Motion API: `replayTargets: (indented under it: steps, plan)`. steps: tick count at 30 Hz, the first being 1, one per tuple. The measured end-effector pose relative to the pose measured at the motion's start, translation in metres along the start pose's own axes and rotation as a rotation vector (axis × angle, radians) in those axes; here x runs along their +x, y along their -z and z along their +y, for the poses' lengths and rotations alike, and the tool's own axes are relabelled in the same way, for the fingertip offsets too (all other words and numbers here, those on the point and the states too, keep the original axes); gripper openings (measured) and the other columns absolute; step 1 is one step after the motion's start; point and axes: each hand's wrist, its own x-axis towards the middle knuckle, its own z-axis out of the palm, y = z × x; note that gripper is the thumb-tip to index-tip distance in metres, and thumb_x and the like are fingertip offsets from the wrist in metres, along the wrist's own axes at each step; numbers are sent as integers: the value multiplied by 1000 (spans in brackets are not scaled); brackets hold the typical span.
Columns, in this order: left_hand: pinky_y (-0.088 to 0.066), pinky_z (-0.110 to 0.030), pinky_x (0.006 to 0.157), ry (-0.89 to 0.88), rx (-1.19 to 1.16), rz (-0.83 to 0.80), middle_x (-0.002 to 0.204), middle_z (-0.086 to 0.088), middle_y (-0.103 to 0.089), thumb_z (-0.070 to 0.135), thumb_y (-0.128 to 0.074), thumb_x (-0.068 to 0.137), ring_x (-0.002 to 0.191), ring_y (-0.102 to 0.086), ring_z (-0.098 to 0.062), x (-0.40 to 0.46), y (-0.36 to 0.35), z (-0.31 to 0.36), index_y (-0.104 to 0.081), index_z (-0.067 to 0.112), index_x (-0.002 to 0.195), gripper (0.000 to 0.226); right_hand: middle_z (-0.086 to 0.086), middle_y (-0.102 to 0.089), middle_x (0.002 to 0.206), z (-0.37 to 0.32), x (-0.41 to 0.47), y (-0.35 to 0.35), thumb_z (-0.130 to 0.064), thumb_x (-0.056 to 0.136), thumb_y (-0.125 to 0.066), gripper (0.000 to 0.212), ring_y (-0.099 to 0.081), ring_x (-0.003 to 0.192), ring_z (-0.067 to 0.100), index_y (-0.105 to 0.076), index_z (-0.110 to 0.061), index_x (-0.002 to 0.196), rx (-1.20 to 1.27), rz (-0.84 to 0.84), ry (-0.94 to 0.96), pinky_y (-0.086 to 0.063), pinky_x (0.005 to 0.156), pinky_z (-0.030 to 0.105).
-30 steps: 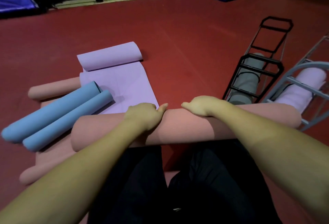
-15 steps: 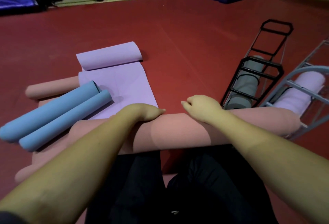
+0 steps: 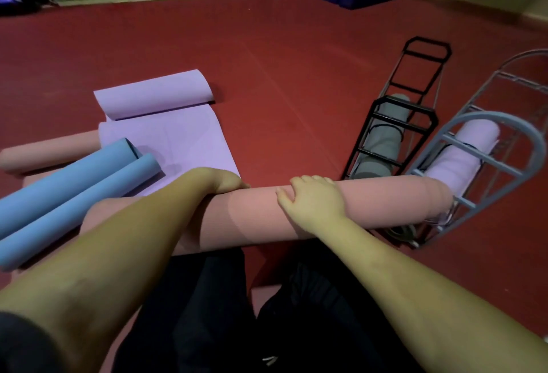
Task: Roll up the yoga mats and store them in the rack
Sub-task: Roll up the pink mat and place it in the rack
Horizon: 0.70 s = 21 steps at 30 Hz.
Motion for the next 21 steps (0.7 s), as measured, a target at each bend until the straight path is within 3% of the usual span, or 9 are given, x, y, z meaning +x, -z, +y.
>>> replayTargets:
  steps: [2,3,6,8,10,12,15,17,21]
  plan:
    - [-26,-37,113,-4,99,177,153,-9,-41,47,-29,107,142,-35,-28,6,-4,0,-46,8,145,57,4,-68,109,2,6,0,-58,94,-30,55,-59,104,28,-66,-18,107,8,-5,13,-39,89,37]
    - [-26,-39,114,11,152,271,154,-13,-40,47,-23,107,142,-36,-30,11,-5,-3,-47,7,144,60,5,-68,109,2,8,-1,-57,94,-32,54,-59,105,28,-67,-18,106,15,-7,15,-39,89,37]
    - [-40,-41,96,-39,205,574,127,-17,-61,45,-20,106,115,-55,-34,15,-13,-16,-64,8,114,58,7,-68,109,1,12,1,-56,95,-31,55,-59,105,29,-67,-16,105,17,-14,16,-40,87,37]
    - [-42,-40,86,-137,205,725,111,-15,-65,42,-24,105,98,-57,-34,7,-24,-25,-59,12,94,47,10,-67,111,-1,19,3,-56,97,-29,57,-60,105,31,-67,-15,107,38,-59,16,-40,85,38]
    - [-43,-43,84,-238,215,851,103,-14,-63,46,-30,103,95,-58,-35,-5,-44,-35,-53,14,90,41,11,-66,114,1,29,5,-57,97,-26,61,-60,106,32,-67,-14,110,79,-143,2,-39,79,37]
    - [-44,-49,88,-364,339,974,103,-14,-63,57,-35,95,97,-60,-36,-12,-69,-50,-58,10,97,52,12,-66,117,5,39,7,-60,96,-23,66,-60,108,32,-68,-15,114,110,-225,-7,-40,77,37]
    - [-35,-63,98,-432,603,924,132,-18,-55,79,-55,68,120,-52,-38,-13,-92,-78,-53,8,128,93,16,-65,122,5,53,6,-60,97,-21,70,-59,111,33,-68,-11,116,114,-317,5,-42,81,37]
    - [-34,-68,97,-387,689,832,143,-22,-47,77,-74,48,129,-45,-44,-12,-95,-83,-42,9,139,118,18,-62,127,4,60,9,-59,97,-21,71,-58,113,34,-66,-8,119,117,-371,8,-43,86,38]
    - [-40,-66,92,-303,748,785,137,-25,-50,63,-86,43,120,-49,-48,-11,-86,-76,-33,12,139,121,19,-58,134,-2,66,19,-56,97,-23,70,-55,116,34,-61,-6,127,155,-448,-11,-41,90,39]
